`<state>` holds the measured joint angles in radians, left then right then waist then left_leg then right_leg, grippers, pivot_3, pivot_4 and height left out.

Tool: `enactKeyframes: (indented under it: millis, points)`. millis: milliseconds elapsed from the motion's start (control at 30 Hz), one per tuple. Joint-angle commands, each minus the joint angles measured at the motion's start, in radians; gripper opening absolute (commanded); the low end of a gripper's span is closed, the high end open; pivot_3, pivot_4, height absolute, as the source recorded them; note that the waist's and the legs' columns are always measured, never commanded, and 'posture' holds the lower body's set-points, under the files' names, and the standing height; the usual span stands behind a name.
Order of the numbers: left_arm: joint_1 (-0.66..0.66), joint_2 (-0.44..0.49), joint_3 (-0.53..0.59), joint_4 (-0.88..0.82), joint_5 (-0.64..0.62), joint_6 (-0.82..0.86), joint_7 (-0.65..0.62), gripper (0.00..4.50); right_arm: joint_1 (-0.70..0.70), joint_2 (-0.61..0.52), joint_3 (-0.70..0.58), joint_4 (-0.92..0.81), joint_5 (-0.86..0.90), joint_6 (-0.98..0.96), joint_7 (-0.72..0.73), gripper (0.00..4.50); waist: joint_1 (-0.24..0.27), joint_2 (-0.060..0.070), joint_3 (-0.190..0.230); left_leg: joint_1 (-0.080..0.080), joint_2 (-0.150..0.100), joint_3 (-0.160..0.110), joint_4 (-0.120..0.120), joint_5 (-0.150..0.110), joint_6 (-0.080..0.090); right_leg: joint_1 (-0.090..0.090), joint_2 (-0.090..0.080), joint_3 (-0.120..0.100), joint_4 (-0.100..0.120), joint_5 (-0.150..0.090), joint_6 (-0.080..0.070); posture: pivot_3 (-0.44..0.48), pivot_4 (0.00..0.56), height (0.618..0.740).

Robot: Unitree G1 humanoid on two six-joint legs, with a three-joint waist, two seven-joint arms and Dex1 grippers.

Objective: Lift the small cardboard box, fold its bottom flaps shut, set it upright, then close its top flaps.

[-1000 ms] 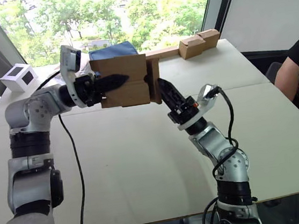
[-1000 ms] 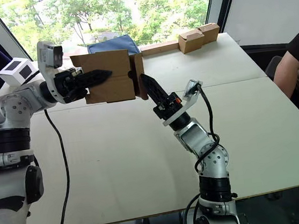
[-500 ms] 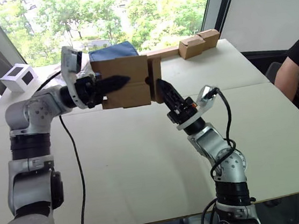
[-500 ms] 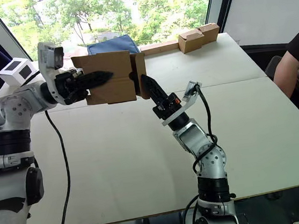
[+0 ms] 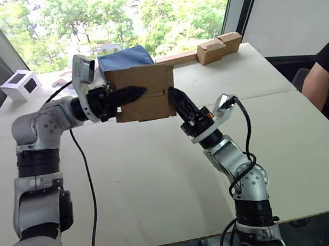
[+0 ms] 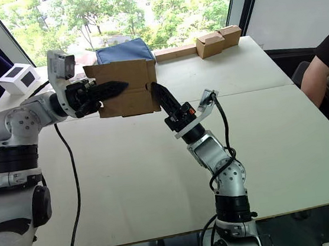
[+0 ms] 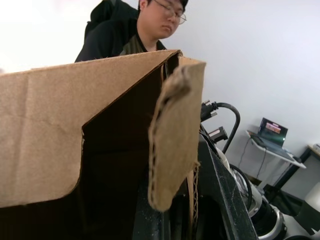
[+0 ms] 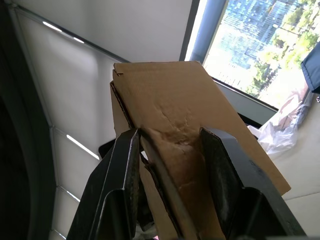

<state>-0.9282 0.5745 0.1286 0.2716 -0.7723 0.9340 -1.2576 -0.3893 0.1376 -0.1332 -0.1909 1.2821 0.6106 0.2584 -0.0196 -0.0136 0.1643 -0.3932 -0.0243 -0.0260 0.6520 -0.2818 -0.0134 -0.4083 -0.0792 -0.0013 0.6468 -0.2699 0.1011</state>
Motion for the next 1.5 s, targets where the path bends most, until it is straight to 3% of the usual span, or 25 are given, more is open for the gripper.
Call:
enactKeyframes:
  millis: [33, 367, 1167, 1200, 1333, 1500]
  points:
    - [-0.009, -0.007, 0.000, -0.033, -0.012, -0.006, 0.001, 0.00, -0.001, 0.035, 0.023, -0.028, 0.023, 0.000, 0.001, 1.90, 0.001, 0.000, 0.000, 0.000, 0.000, 0.000, 0.000, 0.000, 0.000, 0.000, 0.000, 0.000, 0.000, 0.000, 0.000, 0.000, 0.150, 0.737]
    - [-0.022, -0.034, 0.012, -0.007, -0.007, -0.031, 0.021, 0.00, -0.002, 0.016, 0.078, -0.046, -0.006, 0.037, 0.026, 1.90, 0.000, 0.000, 0.000, 0.000, 0.000, 0.000, 0.000, 0.000, 0.000, 0.000, 0.000, 0.000, 0.000, 0.000, 0.000, 0.000, 0.150, 0.737]
    - [-0.042, 0.000, 0.038, 0.002, -0.026, -0.015, 0.027, 0.00, 0.077, -0.075, -0.044, -0.093, 0.004, -0.020, -0.009, 1.90, 0.002, 0.000, 0.000, 0.000, 0.000, 0.000, 0.000, 0.000, 0.000, 0.000, 0.000, 0.000, 0.000, 0.000, 0.000, 0.000, 0.150, 0.737]
    - [-0.042, 0.002, 0.039, 0.002, -0.027, -0.013, 0.026, 0.00, 0.079, -0.080, -0.046, -0.096, -0.002, -0.023, -0.009, 1.39, 0.001, 0.000, 0.000, 0.000, 0.000, 0.000, 0.000, 0.000, 0.000, 0.000, 0.000, 0.000, 0.000, 0.000, 0.000, 0.000, 0.150, 0.737]
    - [-0.040, 0.002, 0.038, 0.000, -0.030, -0.006, 0.027, 0.00, 0.069, -0.100, -0.041, -0.105, -0.037, -0.038, -0.005, 0.07, 0.001, 0.000, 0.000, 0.000, 0.000, 0.000, 0.000, 0.000, 0.000, 0.000, 0.000, 0.000, 0.000, 0.000, 0.000, 0.000, 0.150, 0.737]
    - [-0.037, -0.005, 0.035, -0.004, -0.030, -0.003, 0.028, 0.00, 0.053, -0.130, 0.025, -0.117, -0.114, -0.032, 0.023, 0.07, 0.001, 0.000, 0.000, 0.000, 0.000, 0.000, 0.000, 0.000, 0.000, 0.000, 0.000, 0.000, 0.000, 0.000, 0.000, 0.000, 0.150, 0.737]
